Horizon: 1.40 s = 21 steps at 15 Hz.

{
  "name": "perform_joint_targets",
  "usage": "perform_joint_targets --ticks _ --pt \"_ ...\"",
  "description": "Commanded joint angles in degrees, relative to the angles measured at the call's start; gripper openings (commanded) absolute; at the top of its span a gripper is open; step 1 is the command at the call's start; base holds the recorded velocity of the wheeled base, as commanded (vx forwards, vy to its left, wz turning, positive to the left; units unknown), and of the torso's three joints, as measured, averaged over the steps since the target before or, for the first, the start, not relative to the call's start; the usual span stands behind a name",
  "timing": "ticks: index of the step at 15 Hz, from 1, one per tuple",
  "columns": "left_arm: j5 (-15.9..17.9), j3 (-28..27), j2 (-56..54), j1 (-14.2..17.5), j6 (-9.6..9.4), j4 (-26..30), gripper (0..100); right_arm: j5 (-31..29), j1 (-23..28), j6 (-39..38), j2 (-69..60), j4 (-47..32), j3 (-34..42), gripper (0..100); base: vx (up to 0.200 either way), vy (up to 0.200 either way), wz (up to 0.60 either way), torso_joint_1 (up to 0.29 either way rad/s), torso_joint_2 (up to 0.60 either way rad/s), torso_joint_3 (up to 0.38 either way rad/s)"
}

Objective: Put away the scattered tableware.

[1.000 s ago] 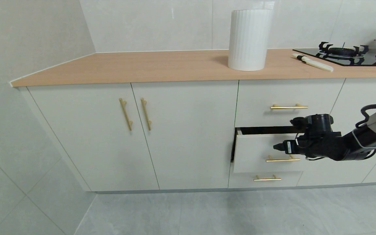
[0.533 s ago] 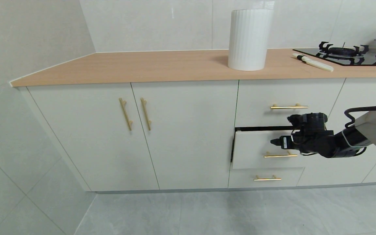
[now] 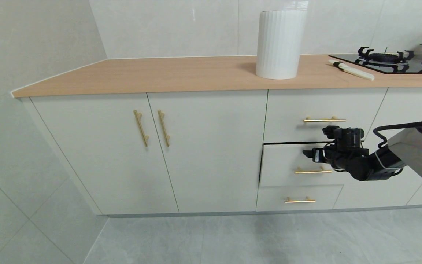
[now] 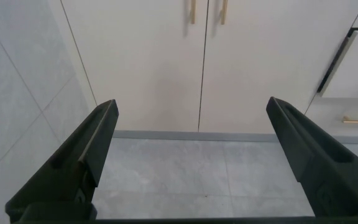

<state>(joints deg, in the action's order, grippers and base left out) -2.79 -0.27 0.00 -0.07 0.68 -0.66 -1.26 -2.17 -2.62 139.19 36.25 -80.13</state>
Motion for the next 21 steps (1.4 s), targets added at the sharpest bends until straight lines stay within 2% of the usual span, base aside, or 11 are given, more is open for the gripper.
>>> perform_joint_targets --ticks 1,5,9,21 --pt "-0.02 0.00 0.00 -0.01 0.02 0.04 100 -0.06 -0.12 -0.02 1.08 0.04 -0.38 100 0.000 0.000 0.00 0.000 0.00 0.000" --pt "-0.02 0.00 0.00 -0.01 0.02 0.04 100 -2.61 -0.55 -3.36 3.37 0.31 -4.16 100 0.000 0.000 0.00 0.000 0.00 0.000" --pt "-0.02 0.00 0.00 -0.01 0.02 -0.04 100 -3.05 -0.55 -3.53 3.98 0.92 -5.48 100 0.000 0.000 0.00 0.000 0.00 0.000" --pt "-0.02 0.00 0.00 -0.01 0.02 0.04 100 -3.23 -0.29 -4.59 2.58 1.71 -5.13 100 0.000 0.000 0.00 0.000 0.00 0.000"
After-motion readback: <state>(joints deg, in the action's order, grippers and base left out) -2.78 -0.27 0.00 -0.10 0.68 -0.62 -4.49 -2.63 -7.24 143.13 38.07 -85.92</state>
